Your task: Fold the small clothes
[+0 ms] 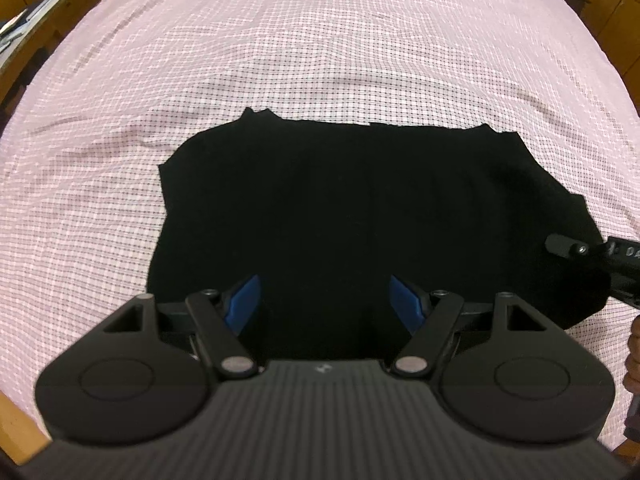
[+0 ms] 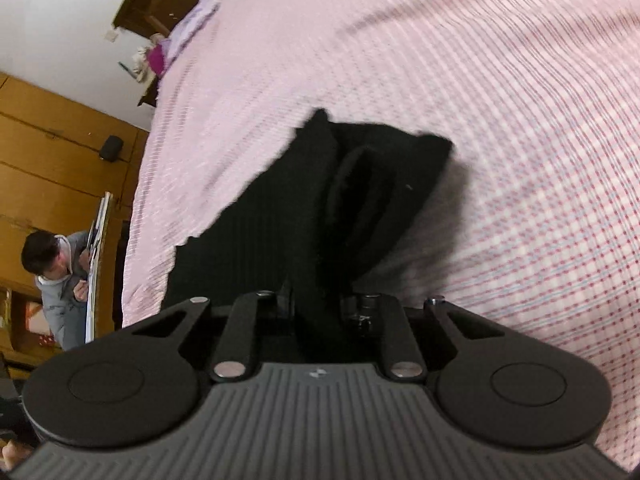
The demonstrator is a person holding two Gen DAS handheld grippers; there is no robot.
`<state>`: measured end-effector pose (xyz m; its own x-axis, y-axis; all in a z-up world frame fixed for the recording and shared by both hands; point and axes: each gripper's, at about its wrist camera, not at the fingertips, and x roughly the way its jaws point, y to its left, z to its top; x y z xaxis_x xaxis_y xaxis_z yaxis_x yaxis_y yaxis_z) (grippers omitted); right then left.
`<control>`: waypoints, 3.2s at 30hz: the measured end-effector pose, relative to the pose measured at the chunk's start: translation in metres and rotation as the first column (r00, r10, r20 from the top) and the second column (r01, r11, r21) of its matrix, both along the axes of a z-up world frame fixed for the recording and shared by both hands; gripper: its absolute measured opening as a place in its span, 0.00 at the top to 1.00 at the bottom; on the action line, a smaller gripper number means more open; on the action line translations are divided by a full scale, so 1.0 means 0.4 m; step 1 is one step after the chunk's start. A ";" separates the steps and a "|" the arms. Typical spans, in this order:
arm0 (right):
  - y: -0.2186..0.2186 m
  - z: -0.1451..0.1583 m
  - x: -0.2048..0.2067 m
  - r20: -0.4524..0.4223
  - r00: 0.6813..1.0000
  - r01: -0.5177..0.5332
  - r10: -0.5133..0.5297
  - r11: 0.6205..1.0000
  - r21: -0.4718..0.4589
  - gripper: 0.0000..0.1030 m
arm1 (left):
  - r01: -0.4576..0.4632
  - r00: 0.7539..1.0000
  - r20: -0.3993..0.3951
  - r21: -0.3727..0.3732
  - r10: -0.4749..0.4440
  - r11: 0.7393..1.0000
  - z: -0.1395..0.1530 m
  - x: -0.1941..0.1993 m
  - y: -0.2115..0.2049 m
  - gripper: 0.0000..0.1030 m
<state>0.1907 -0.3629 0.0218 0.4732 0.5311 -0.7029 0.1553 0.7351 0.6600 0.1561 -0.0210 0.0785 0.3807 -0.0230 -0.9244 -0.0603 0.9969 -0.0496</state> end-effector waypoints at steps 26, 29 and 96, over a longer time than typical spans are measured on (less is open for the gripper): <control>0.600 0.121 0.011 0.035 0.957 -0.287 0.289 0.957 -0.052 0.82 | -0.112 0.992 0.049 -0.047 0.115 0.993 0.068 0.011 0.365 0.29; 0.639 0.073 0.018 0.002 0.949 -0.313 0.315 0.946 -0.087 0.82 | -0.121 0.991 0.043 -0.050 0.123 0.991 0.059 0.010 0.390 0.29; 0.448 0.149 -0.163 -0.001 0.998 0.057 -0.060 0.954 -0.296 0.26 | 0.121 0.972 0.212 -0.109 -0.095 0.987 -0.062 0.203 0.336 0.89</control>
<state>0.1256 -0.1836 0.0814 0.4893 0.2707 -0.8290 0.2096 0.8863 0.4131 0.2372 0.1136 0.0539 0.5517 -0.1806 -0.8143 0.0715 0.9829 -0.1695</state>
